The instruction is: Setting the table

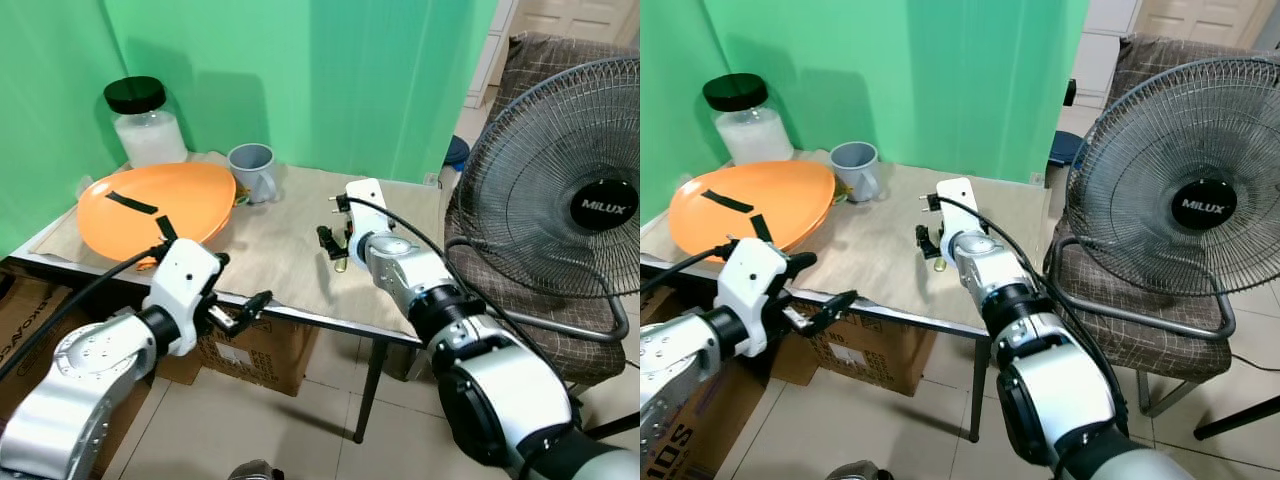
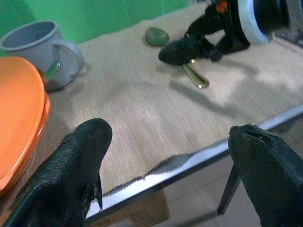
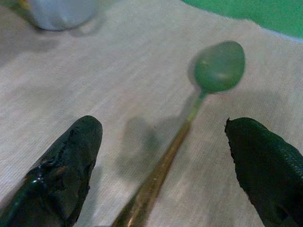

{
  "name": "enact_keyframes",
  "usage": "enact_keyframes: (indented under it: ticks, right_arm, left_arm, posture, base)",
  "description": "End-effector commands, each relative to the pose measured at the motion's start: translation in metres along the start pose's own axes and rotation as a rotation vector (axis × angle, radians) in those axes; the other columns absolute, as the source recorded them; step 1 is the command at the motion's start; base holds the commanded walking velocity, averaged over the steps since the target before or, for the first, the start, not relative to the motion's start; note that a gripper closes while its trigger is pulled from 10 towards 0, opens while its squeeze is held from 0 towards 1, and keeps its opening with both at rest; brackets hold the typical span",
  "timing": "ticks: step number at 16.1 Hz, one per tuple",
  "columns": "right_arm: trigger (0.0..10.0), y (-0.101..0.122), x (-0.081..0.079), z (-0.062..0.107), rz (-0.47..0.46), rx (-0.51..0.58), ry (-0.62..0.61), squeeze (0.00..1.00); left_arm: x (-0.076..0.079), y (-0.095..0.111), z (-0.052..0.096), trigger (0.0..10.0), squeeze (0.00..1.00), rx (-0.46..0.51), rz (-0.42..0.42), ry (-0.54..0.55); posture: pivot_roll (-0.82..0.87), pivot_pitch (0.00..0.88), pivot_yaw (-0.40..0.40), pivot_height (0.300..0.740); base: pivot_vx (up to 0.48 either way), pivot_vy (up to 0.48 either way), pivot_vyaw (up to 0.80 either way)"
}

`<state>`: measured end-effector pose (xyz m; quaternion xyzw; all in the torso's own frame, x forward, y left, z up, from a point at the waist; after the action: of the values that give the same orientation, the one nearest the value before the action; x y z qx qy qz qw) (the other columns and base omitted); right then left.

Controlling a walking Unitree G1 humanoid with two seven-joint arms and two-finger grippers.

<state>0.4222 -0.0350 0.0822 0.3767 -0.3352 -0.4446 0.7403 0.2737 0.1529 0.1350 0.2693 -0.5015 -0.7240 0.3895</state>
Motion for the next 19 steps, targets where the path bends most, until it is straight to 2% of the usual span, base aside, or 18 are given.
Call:
enact_keyframes:
  ticks: [1, 3, 4, 5, 6, 7, 12, 19]
  right_arm:
    - [10.0, 0.004, -0.001, -0.001, -0.044, 0.007, -0.001, 0.00]
    - [4.2, 0.001, -0.003, -0.003, -0.122, -0.006, -0.002, 0.00]
    - [2.9, 0.002, -0.002, -0.003, -0.133, -0.004, -0.007, 0.00]
    - [2.1, 0.001, -0.001, -0.003, -0.160, -0.005, -0.014, 0.00]
    - [0.3, 0.000, 0.000, -0.003, -0.175, -0.009, -0.018, 0.00]
    - [0.0, -0.002, -0.001, -0.004, -0.155, -0.018, -0.019, 0.00]
    - [0.0, -0.011, 0.001, -0.004, -0.133, -0.037, -0.049, 0.00]
    - [0.0, -0.024, -0.005, -0.005, -0.063, -0.075, -0.051, 0.00]
  left_arm:
    - [-0.001, 0.003, 0.007, 10.0, 0.00, 0.004, -0.030, -0.012]
    - [-0.006, 0.002, 0.012, 10.0, 0.00, -0.005, -0.029, 0.011]
    - [-0.006, 0.002, 0.012, 10.0, 0.00, -0.005, -0.029, 0.012]
    - [-0.005, 0.002, 0.013, 10.0, 0.00, -0.004, -0.024, 0.008]
    - [-0.002, 0.002, 0.013, 10.0, 0.00, -0.002, -0.018, 0.001]
    - [0.000, 0.000, 0.014, 10.0, 0.00, -0.009, -0.017, -0.008]
    - [0.007, -0.002, 0.014, 10.0, 0.00, -0.014, -0.006, -0.035]
    - [0.008, -0.003, 0.015, 10.0, 0.00, -0.028, -0.012, -0.042]
  posture:
    - [0.13, 0.000, 0.015, 0.740]
    - [0.14, 0.000, 0.021, 0.740]
    - [0.14, 0.000, 0.020, 0.740]
    - [0.14, 0.000, 0.020, 0.740]
    - [0.14, 0.000, 0.019, 0.740]
    - [0.14, 0.000, 0.014, 0.740]
    - [0.15, 0.000, 0.011, 0.740]
    - [0.16, 0.000, 0.013, 0.740]
  base:
    - [0.000, 0.000, 0.00]
    - [0.000, 0.000, 0.00]
    - [0.000, 0.000, 0.00]
    - [0.000, 0.000, 0.00]
    - [0.000, 0.000, 0.00]
    - [0.000, 0.000, 0.00]
    - [0.000, 0.000, 0.00]
    - [0.000, 0.000, 0.00]
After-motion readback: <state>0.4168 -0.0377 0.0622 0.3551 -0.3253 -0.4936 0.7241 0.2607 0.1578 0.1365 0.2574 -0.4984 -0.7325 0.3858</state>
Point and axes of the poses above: a point about 5 cm out from each wrist's last joint towards the gripper, its own z axis pointing back from the gripper into the wrist, its own y axis along the axis of the wrist's last joint, x = y × z, the point moved 6 cm from there along -z, pointing out of the wrist towards the gripper, and after that the axes turned 11 degrees about z, right-handed, at the moved point
